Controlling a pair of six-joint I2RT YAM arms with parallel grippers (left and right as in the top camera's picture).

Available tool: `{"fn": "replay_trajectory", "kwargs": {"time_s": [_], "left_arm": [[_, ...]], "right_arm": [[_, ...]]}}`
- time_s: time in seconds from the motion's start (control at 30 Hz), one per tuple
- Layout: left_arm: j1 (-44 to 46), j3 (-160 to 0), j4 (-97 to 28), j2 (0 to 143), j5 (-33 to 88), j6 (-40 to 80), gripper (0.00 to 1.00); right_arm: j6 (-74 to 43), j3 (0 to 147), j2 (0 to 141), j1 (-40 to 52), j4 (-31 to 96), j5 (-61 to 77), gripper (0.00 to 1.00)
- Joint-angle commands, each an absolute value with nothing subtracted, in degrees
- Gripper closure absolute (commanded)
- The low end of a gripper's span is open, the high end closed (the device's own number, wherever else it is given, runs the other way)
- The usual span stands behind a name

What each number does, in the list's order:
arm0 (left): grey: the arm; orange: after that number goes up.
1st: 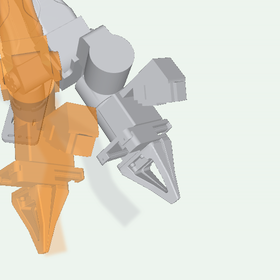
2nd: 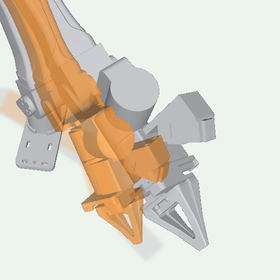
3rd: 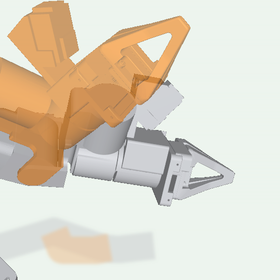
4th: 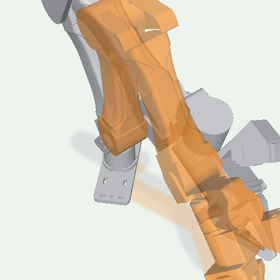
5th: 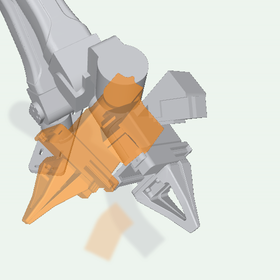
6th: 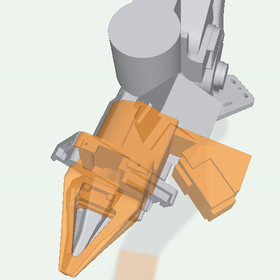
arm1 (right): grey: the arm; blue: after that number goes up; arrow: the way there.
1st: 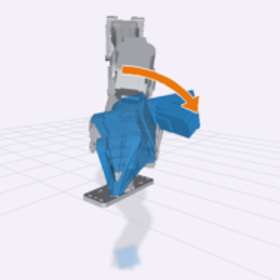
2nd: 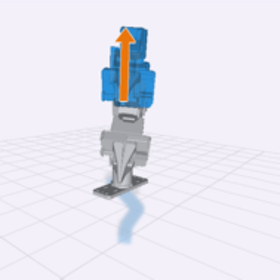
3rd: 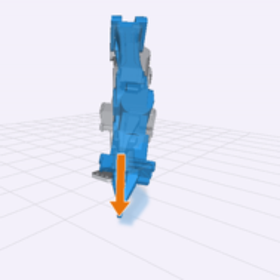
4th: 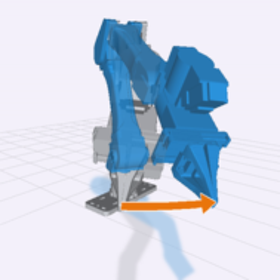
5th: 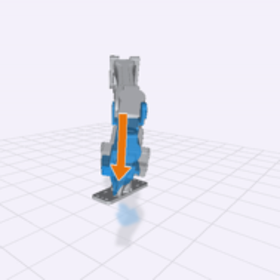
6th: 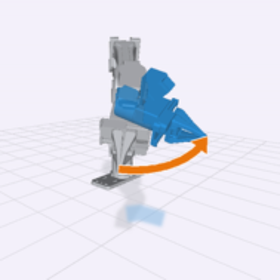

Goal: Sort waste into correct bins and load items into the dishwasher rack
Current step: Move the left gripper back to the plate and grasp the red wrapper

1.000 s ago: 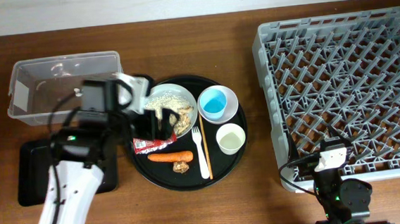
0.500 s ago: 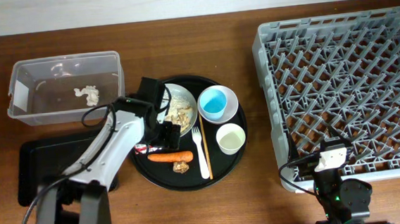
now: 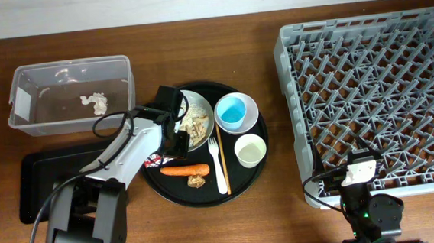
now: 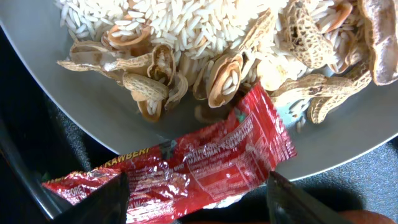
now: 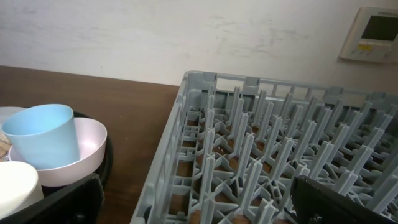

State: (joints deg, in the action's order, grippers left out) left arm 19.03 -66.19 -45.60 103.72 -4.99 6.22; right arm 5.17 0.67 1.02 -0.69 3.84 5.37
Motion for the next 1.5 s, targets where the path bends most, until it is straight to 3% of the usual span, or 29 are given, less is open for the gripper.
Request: {"fn": "replay_trajectory", "kwargs": {"time_s": [0.0,0.27,0.47,0.53,0.57,0.6,0.73,0.8,0.97,1.13,1.23,1.33,1.47], "left_arm": [[19.14,-64.60,-46.30,104.88,-6.94,5.96,0.41],[19.14,-65.45,-47.92,104.75,-6.92,5.98,0.96],[19.11,-66.39,-51.70,98.85,-6.96,9.61,0.99],[18.57,-66.39,-53.45,96.33,-7.57,15.57,0.74],[17.39,-66.37,-53.74,95.35,-7.20,20.78,0.41],[16.36,-66.37,-53.67,95.26,-5.61,23.55,0.22],[15.35,-64.49,-51.53,95.88,-6.42,23.75,0.08],[15.35,-62.00,-46.61,95.88,-10.50,18.72,0.08],[15.38,-60.47,-44.97,95.88,-11.81,5.87,0.20],[15.99,-58.11,-37.30,95.88,-5.74,-12.43,0.17],[15.97,-58.11,-35.99,95.88,-5.78,-15.07,0.09],[15.97,-58.11,-35.97,95.88,-5.54,-16.38,0.08],[16.67,-58.11,-35.16,95.88,4.73,-14.79,0.09]], "right_arm": [[5.56,0.32,0.73,-0.38,4.10,5.13,0.01],[5.56,0.32,0.73,-0.38,4.10,5.13,0.01],[5.56,0.32,0.73,-0.38,4.10,5.13,0.01],[5.56,0.32,0.73,-0.38,4.10,5.13,0.01],[5.56,0.32,0.73,-0.38,4.10,5.13,0.01],[5.56,0.32,0.73,-0.38,4.10,5.13,0.01],[5.56,0.32,0.73,-0.38,4.10,5.13,0.01],[5.56,0.32,0.73,-0.38,4.10,5.13,0.01],[5.56,0.32,0.73,-0.38,4.08,5.13,0.01],[5.56,0.32,0.73,-0.38,4.08,5.13,0.01],[5.56,0.32,0.73,-0.38,4.10,5.13,0.01],[5.56,0.32,0.73,-0.38,4.10,5.13,0.01],[5.56,0.32,0.73,-0.38,4.10,5.13,0.01]]}}
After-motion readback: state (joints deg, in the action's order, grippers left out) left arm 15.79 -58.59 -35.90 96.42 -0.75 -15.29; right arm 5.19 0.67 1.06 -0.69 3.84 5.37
